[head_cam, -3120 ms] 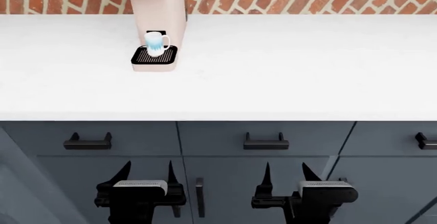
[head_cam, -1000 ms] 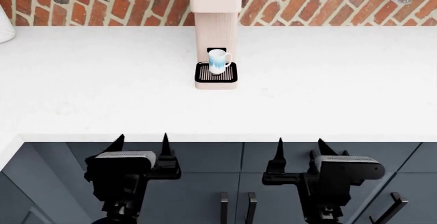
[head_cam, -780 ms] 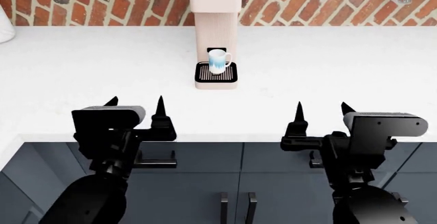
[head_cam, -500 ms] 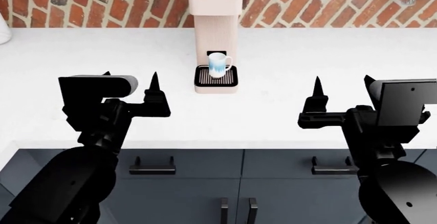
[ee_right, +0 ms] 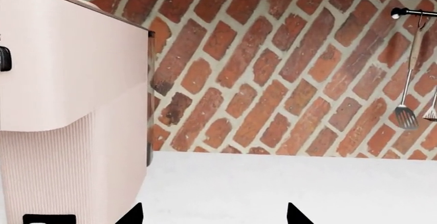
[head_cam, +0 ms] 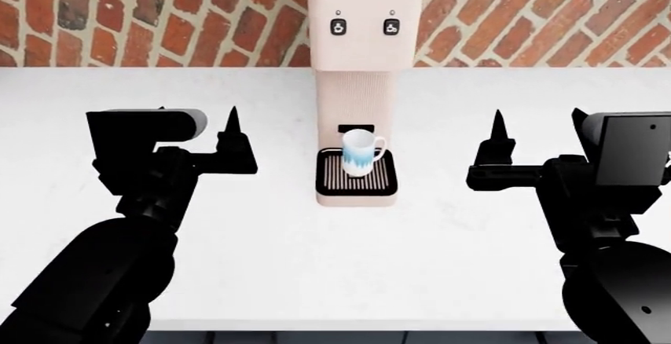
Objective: Press the button on the coffee machine to serve coffee.
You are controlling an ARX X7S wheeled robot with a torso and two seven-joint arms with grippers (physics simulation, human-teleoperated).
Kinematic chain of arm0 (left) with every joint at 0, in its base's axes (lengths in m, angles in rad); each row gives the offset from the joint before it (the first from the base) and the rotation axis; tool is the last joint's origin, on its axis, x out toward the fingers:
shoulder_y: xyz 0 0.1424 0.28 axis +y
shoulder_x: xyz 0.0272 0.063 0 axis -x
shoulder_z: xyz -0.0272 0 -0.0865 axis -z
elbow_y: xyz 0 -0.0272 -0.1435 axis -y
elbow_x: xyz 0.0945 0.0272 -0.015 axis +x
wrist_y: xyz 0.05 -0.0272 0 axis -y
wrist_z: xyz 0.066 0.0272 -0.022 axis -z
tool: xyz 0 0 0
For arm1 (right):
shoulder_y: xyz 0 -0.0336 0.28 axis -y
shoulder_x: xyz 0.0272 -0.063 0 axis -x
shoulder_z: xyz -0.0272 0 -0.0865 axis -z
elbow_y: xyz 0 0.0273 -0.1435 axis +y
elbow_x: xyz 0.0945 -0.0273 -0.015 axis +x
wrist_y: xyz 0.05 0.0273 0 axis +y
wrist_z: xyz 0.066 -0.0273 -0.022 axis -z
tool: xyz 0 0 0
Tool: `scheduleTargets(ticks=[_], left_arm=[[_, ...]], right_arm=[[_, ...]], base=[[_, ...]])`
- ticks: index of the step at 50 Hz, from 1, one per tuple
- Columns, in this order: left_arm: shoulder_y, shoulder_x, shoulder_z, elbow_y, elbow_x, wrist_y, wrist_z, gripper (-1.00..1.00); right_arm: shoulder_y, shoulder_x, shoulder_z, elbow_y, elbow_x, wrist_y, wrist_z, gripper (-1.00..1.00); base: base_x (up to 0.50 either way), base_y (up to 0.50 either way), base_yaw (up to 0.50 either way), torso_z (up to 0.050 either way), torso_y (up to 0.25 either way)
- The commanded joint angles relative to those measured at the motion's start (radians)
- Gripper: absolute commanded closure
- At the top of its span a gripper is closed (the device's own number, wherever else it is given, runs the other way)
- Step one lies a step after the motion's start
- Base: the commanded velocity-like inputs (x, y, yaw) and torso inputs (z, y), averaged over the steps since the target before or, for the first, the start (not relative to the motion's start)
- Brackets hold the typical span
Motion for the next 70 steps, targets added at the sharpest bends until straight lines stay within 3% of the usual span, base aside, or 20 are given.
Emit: scheduleTargets(ticks=[1, 4, 6, 26, 31, 35, 39, 42, 44, 46, 48, 50, 53, 57, 63, 70], left_arm=[[0.009, -0.002, 0.005, -0.007, -0.004, 0.011, 0.003, -1.00], [0.008, 0.001, 0.009, -0.012, -0.002, 0.015, 0.000, -1.00], [0.013, -0.002, 0.008, -0.008, -0.004, 0.015, 0.002, -1.00], [0.030, -0.009, 0.013, -0.022, -0.005, 0.036, 0.000, -1.00], [0.030, -0.012, 0.015, -0.023, -0.005, 0.035, 0.001, -1.00], [0.033, -0.010, 0.019, -0.029, -0.004, 0.041, -0.001, -1.00], [0.038, -0.016, 0.014, -0.027, -0.009, 0.043, 0.002, -1.00], [0.038, -0.012, 0.022, -0.031, -0.005, 0.046, -0.001, -1.00], [0.038, -0.014, 0.023, -0.031, -0.006, 0.045, 0.001, -1.00], [0.034, -0.014, 0.024, -0.035, -0.006, 0.045, 0.000, -1.00], [0.037, -0.016, 0.024, -0.036, -0.006, 0.047, 0.001, -1.00], [0.041, -0.015, 0.032, -0.031, -0.001, 0.048, -0.004, -1.00], [0.039, -0.019, 0.027, -0.030, -0.007, 0.046, -0.001, -1.00], [0.040, -0.016, 0.031, -0.040, -0.004, 0.053, -0.003, -1.00], [0.040, -0.019, 0.032, -0.033, -0.009, 0.050, -0.006, -1.00], [0.035, -0.016, 0.030, -0.040, -0.016, 0.050, -0.007, -1.00]], right_arm=[[0.004, 0.004, -0.001, -0.003, 0.006, 0.007, 0.006, -1.00], [0.001, 0.002, 0.000, -0.001, 0.004, -0.003, 0.006, -1.00], [-0.018, 0.034, 0.082, -0.022, 0.054, 0.020, -0.027, -1.00], [-0.010, 0.027, 0.100, -0.136, 0.134, 0.148, 0.019, -1.00], [0.055, 0.023, 0.128, -0.182, 0.220, 0.268, 0.031, -1.00], [0.083, 0.028, 0.078, -0.166, 0.208, 0.254, 0.027, -1.00], [0.086, 0.022, 0.115, -0.226, 0.257, 0.303, 0.040, -1.00], [0.107, -0.007, 0.220, -0.297, 0.358, 0.412, 0.065, -1.00], [0.151, -0.036, 0.311, -0.343, 0.485, 0.518, 0.109, -1.00], [0.185, 0.004, 0.353, -0.313, 0.756, 0.527, 0.307, -1.00], [0.241, 0.074, 0.315, -0.252, 1.056, 0.474, 0.603, -1.00], [0.286, 0.139, 0.232, -0.228, 1.262, 0.401, 0.755, -1.00], [0.306, 0.159, 0.198, -0.216, 1.309, 0.373, 0.786, -1.00], [0.314, 0.105, 0.165, -0.191, 1.262, 0.394, 0.731, -1.00], [0.419, 0.121, 0.021, -0.168, 1.363, 0.343, 0.847, -1.00], [0.424, 0.059, 0.018, -0.135, 1.340, 0.326, 0.779, -1.00]], base=[[0.49, 0.21, 0.00, 0.000, 0.000], [0.49, 0.17, 0.00, 0.000, 0.000], [0.45, 0.00, 0.00, 0.000, 0.000], [0.22, 0.00, 0.00, 0.000, 0.001], [0.00, 0.00, 0.00, 0.000, 0.000], [0.00, 0.00, 0.00, 0.000, 0.000], [0.00, 0.00, 0.00, 0.000, 0.000], [0.00, 0.00, 0.00, 0.000, 0.000], [0.00, 0.00, 0.00, 0.000, 0.000], [0.00, 0.00, 0.00, 0.000, 0.000], [0.00, 0.00, 0.00, 0.000, 0.000], [0.00, 0.00, 0.00, 0.000, 0.000], [0.00, 0.00, 0.00, 0.000, 0.000], [0.00, 0.00, 0.00, 0.000, 0.000], [0.00, 0.00, 0.00, 0.000, 0.000], [0.00, 0.00, 0.00, 0.000, 0.000]])
